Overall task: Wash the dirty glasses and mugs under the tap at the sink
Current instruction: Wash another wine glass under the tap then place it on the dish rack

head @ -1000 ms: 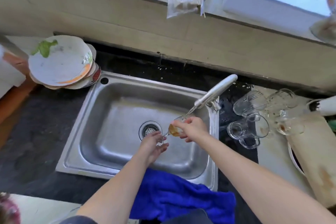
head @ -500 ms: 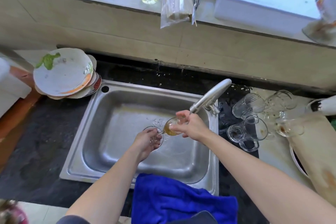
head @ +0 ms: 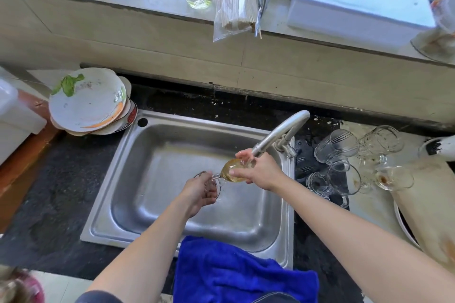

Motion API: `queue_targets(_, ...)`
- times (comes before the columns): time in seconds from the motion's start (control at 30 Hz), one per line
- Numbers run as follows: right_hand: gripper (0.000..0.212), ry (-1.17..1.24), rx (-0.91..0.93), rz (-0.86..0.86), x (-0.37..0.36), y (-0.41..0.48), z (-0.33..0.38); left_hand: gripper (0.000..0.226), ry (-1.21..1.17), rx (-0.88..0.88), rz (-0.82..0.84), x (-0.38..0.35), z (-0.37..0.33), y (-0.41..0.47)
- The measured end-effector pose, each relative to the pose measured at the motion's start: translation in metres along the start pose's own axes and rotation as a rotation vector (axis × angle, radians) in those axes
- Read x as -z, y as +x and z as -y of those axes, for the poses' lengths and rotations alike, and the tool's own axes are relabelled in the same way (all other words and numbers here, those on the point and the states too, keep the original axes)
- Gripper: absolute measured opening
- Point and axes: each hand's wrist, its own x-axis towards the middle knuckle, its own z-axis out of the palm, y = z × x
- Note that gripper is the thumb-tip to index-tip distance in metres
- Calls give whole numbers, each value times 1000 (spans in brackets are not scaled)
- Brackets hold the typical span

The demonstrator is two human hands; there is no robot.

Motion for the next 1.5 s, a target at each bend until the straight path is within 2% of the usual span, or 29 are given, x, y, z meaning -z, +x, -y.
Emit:
queue_targets(0.07,29,60,-48,-63,-3,0,3,6,-100,-67,-23,-1,-2,2)
queue_targets(0.1,29,50,-52,-62,-3,-1,3,6,-101,-81,-29,-2,-3,3)
queue_targets(0.23,57,-60,42,89,4,-2,1,9,70,5,-47,0,-6,0)
queue_targets(0.27,58,-79,70,97,5,-3,1,11,92,26,-44,0,-7,-1)
queue_targets(0.37,45,-55,18,-3,4,-5,4,5,-6,-12,-23,0,-8,0)
queue_targets(0.43,44,-74,-36,-67,3,-5,3,5,-54,-47,-8,0,-10,1)
queue_targets(0.57,60,-74,-7,33,8,-8,0,21,196,68,49,4,-13,-7)
queue_targets(0.63,54,-11,-13,28,11,-11,2,32,312,130,82,4,-14,-11)
queue_targets(0.7,45,36,-65,14,13,-13,5,32,305,120,64,-3,-19,-18)
queue_targets(0.77,42,135,-135,36,16,-14,4,20,269,-8,-34,-13,-28,-25)
queue_targets(0.83,46,295,-210,50,17,-16,1,15,363,-213,-174,-21,-38,-32)
queue_targets(0.93,52,445,-286,11,12,-21,-4,22,794,-549,-376,-25,-52,-51)
queue_targets(1.0,49,484,-299,-21,6,-23,-5,24,962,-763,-471,-29,-61,-68)
queue_targets(1.1,31,671,-301,5,0,-26,-2,27,1064,-964,-510,-33,-69,-85)
queue_targets(1.2,18,844,-290,13,-1,-28,5,28,1027,-1033,-465,-28,-69,-87)
queue_targets(1.27,13,746,-226,-66,0,-26,7,25,885,-939,-381,-25,-68,-77)
queue_targets(1.4,19,190,56,-222,4,-29,4,14,300,-295,-132,-30,-63,-46)
queue_targets(1.5,17,-237,288,-217,9,-35,1,13,118,-28,-12,-43,-58,-27)
